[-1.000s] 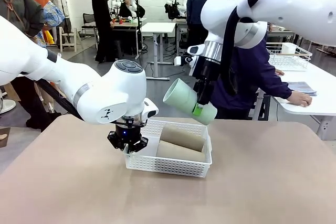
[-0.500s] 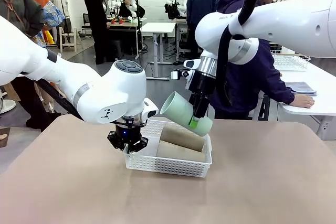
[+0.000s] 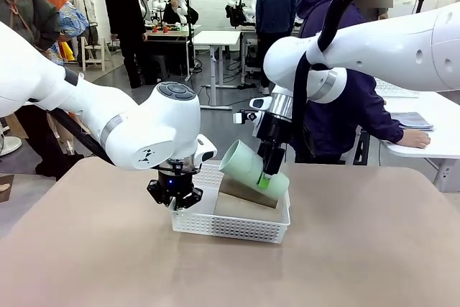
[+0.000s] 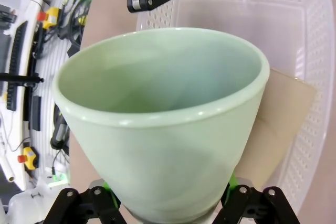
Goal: Clean and organize the cups into the basket.
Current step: Pick up the Reusable plastic cup from the right side of the table and stack it inside the Organizing basket in the center of the table.
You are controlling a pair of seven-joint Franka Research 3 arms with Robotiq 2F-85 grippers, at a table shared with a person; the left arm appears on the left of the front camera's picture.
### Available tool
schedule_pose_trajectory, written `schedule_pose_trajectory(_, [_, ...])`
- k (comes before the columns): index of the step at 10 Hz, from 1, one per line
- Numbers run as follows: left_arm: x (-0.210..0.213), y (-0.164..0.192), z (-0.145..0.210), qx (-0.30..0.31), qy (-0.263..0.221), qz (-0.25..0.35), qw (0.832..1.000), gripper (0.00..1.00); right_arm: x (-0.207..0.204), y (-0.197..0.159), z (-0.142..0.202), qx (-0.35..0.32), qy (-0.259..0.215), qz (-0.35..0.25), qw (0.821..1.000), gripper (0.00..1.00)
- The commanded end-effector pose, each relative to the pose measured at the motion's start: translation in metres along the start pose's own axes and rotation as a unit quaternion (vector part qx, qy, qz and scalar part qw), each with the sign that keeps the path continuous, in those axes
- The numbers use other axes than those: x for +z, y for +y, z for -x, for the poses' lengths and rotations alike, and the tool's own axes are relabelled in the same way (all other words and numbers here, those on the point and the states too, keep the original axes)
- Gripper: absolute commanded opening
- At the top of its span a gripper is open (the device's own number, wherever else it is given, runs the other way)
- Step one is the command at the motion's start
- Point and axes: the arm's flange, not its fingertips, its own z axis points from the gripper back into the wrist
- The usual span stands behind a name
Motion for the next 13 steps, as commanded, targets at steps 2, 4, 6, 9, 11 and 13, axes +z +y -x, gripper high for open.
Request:
schedule_pose_trajectory(2, [-0.002, -0.001, 0.003, -0.004, -0.001, -0.005, 1.000, 0.00, -0.009, 0.003, 0.005, 0.009, 0.000, -0.003, 1.000, 0.82])
schedule_pose_trajectory(4, [-0.002, -0.001, 0.003, -0.004, -0.001, -0.005, 1.000, 0.00, -0.012, 0.000, 0.007, 0.007, -0.002, -0.008, 1.000, 0.82])
schedule_pose_trajectory(6, [-0.002, -0.001, 0.003, -0.004, -0.001, -0.005, 1.000, 0.00, -0.017, -0.002, 0.010, 0.005, -0.004, -0.014, 1.000, 0.82])
schedule_pose_trajectory(9, [-0.002, -0.001, 0.003, -0.004, -0.001, -0.005, 1.000, 0.00, -0.021, -0.005, 0.014, 0.002, -0.004, -0.019, 1.000, 0.82])
schedule_pose_trajectory(11, [-0.002, -0.001, 0.003, -0.004, -0.001, -0.005, 1.000, 0.00, -0.019, -0.005, 0.013, 0.005, -0.008, -0.017, 1.000, 1.00])
schedule_pose_trajectory(13, [-0.002, -0.001, 0.003, -0.004, -0.001, -0.005, 1.000, 0.00, -0.020, -0.006, 0.013, 0.005, -0.010, -0.016, 1.000, 1.00])
